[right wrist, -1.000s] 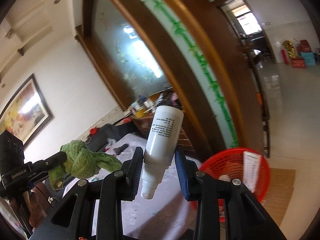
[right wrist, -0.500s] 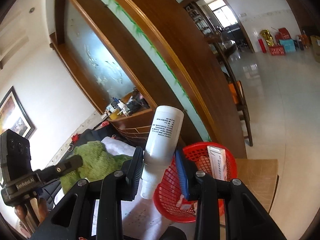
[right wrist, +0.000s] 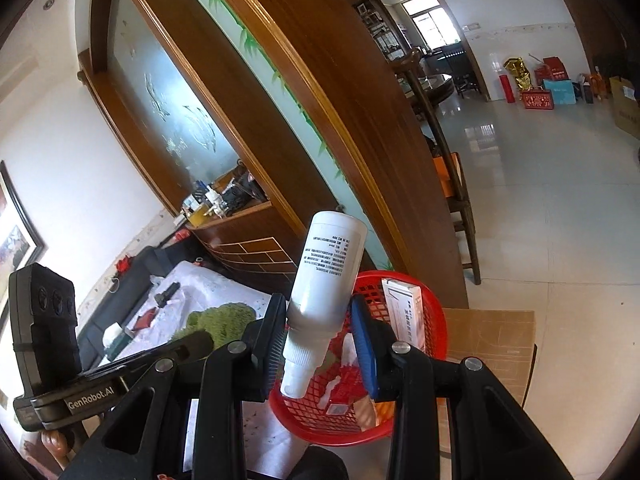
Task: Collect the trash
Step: 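Carry the green towel and white spray bottle over the red basket with both tools, then open both tools to drop the towel and spray bottle into the basket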
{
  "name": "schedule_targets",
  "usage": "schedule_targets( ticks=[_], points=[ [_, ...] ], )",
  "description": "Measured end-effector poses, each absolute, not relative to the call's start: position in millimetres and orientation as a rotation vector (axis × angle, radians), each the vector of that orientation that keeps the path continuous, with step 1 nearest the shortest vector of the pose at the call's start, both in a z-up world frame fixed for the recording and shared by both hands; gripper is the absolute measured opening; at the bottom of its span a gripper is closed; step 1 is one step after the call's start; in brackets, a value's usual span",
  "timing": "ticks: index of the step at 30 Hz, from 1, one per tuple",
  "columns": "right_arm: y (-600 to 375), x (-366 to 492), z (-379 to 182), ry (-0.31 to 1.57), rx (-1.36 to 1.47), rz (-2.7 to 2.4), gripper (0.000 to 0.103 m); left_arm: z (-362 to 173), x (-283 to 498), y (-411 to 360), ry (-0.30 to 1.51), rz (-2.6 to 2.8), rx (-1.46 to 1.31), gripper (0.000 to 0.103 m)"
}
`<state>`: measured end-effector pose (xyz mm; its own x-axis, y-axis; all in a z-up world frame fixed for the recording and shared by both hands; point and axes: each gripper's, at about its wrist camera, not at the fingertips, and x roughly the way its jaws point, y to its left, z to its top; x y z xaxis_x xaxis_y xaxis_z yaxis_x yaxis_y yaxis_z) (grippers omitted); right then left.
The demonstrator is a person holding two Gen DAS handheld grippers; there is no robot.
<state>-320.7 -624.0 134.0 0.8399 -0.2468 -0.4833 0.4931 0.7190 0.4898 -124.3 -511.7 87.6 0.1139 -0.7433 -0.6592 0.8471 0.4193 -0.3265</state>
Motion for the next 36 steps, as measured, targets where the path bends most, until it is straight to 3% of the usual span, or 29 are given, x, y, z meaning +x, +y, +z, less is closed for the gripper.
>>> schedule_targets(
  ticks=[15, 16, 18, 20, 26, 33, 36],
  points=[
    [-633.7, -300.4, 114.5, 0.474, 0.677, -0.433, 0.036, 42.9, -103.9, -529.0, 0.951, -1.134, 0.179, 0.021],
    [-634.3, -300.4, 113.2, 0.476, 0.681, -0.436, 0.037, 42.2, -103.0, -528.1, 0.951, -1.130, 0.175, 0.024],
    [-637.5, -300.2, 108.9, 0.477, 0.701, -0.441, 0.037, 43.9, -100.3, -523.4, 0.957, -1.142, 0.138, 0.040],
    [-640.1, -300.9, 105.9, 0.474, 0.728, -0.433, 0.054, 50.5, -99.6, -515.2, 0.926, -1.143, 0.118, 0.049],
    [-628.8, -302.1, 118.0, 0.452, 0.709, -0.419, 0.059, 78.9, -97.3, -472.0, 0.861, -1.067, 0.094, 0.051],
    [-588.3, -286.8, 148.8, 0.391, 0.651, -0.303, 0.074, 130.6, -94.5, -369.2, 0.735, -0.873, 0.009, 0.074],
    [-565.9, -271.7, 160.5, 0.385, 0.622, -0.243, 0.078, 150.8, -96.1, -315.1, 0.667, -0.758, -0.016, 0.077]
  ],
)
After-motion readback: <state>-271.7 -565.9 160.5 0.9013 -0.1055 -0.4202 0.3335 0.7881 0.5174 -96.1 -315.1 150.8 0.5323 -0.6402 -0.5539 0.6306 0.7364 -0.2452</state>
